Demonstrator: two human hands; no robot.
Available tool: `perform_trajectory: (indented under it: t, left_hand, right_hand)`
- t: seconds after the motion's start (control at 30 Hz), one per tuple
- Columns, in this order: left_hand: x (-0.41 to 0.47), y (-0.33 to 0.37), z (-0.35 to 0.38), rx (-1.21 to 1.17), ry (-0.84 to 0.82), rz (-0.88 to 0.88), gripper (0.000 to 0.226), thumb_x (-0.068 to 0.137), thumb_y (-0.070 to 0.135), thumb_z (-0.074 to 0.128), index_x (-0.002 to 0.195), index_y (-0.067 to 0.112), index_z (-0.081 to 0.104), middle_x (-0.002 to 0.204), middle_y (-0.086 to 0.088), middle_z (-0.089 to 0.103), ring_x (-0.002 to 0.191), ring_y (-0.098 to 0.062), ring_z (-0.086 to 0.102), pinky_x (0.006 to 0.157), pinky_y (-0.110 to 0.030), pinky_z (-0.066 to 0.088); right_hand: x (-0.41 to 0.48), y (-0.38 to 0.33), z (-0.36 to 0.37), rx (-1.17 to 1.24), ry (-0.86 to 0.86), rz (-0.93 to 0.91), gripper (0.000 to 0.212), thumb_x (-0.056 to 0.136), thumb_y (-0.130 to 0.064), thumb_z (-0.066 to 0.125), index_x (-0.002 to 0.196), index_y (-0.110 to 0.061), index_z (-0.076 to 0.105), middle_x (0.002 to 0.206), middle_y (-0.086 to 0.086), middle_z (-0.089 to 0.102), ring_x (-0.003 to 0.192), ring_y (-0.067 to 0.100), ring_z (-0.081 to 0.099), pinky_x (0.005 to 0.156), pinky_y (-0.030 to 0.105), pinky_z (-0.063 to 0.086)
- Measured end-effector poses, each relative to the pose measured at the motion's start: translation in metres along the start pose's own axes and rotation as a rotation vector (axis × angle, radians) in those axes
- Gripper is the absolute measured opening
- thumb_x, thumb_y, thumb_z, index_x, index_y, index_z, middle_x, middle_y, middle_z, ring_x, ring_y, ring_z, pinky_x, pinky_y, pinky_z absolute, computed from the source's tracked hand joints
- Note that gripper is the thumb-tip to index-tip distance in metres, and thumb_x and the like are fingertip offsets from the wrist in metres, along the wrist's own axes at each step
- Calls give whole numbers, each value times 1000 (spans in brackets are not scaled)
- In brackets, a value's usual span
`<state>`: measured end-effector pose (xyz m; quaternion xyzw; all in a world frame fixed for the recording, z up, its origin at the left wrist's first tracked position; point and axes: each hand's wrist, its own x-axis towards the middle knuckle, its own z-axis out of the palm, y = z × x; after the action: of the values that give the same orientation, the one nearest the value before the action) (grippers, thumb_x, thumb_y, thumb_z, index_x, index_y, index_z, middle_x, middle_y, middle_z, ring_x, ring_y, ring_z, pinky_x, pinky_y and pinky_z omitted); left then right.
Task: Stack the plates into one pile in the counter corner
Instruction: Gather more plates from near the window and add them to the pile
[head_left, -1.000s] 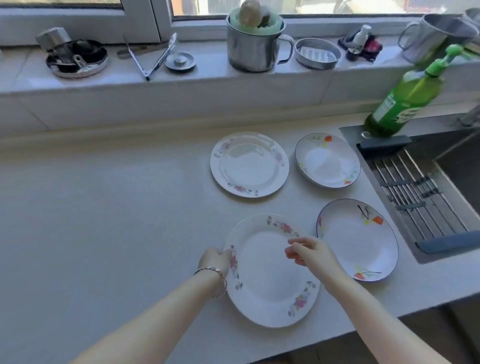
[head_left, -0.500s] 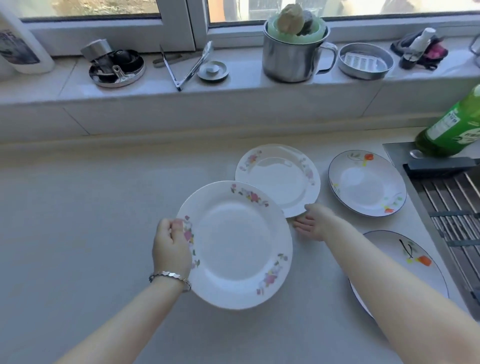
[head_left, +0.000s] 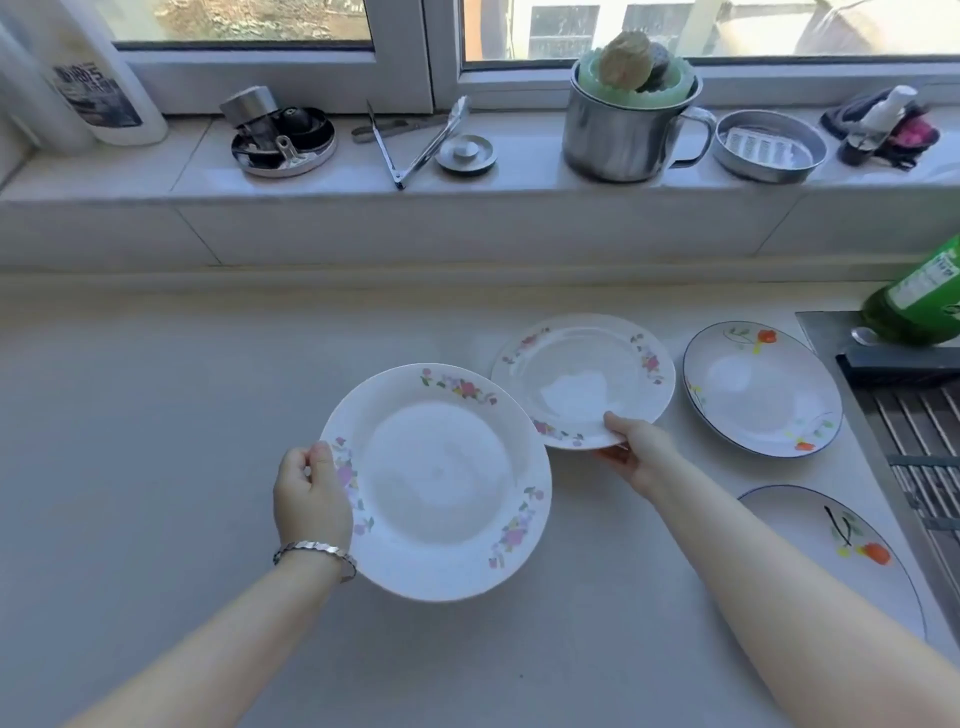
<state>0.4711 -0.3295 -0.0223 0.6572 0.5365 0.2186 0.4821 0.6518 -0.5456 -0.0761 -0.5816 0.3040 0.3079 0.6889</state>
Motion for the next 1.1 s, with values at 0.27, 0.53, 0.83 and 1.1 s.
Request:
perform_trajectory:
  t: [0.27, 0.53, 0.83, 1.1]
  left_hand:
    - [17, 2, -74, -155, 94, -69, 32, 94, 24, 40, 63, 16, 39, 69, 1, 48, 73, -21, 54, 45, -23, 37]
    - [64, 7, -214, -133, 430, -50, 37, 92, 18, 39, 57, 13, 29, 58, -2, 32, 50, -14, 29, 36, -13, 29]
    - [153, -49, -415, -98, 592, -68, 22, 92, 16, 38, 73, 3, 42, 67, -10, 36, 71, -24, 32, 53, -29, 24]
    - [206, -101, -515, -24, 584, -113, 15, 93, 12, 38, 87, 0, 46, 91, -17, 44, 83, -23, 38, 63, -22, 23]
  right_hand:
    - [-60, 29, 23, -108, -48, -198, 26, 88, 1, 54, 110, -10, 49, 84, 4, 62, 74, 19, 60, 46, 22, 56]
    - [-142, 74, 135, -126, -228, -252, 22, 87, 1, 56, 107, -5, 50, 82, 5, 60, 72, 19, 58, 45, 19, 55]
    - [-217, 180, 289, -175, -393, -233, 24, 87, 0, 54, 110, -8, 53, 83, 4, 62, 73, 19, 59, 48, 20, 56]
    - [-249, 231, 374, -208, -370, -259, 23, 86, -1, 56, 108, -8, 53, 82, 3, 61, 73, 17, 58, 42, 16, 53]
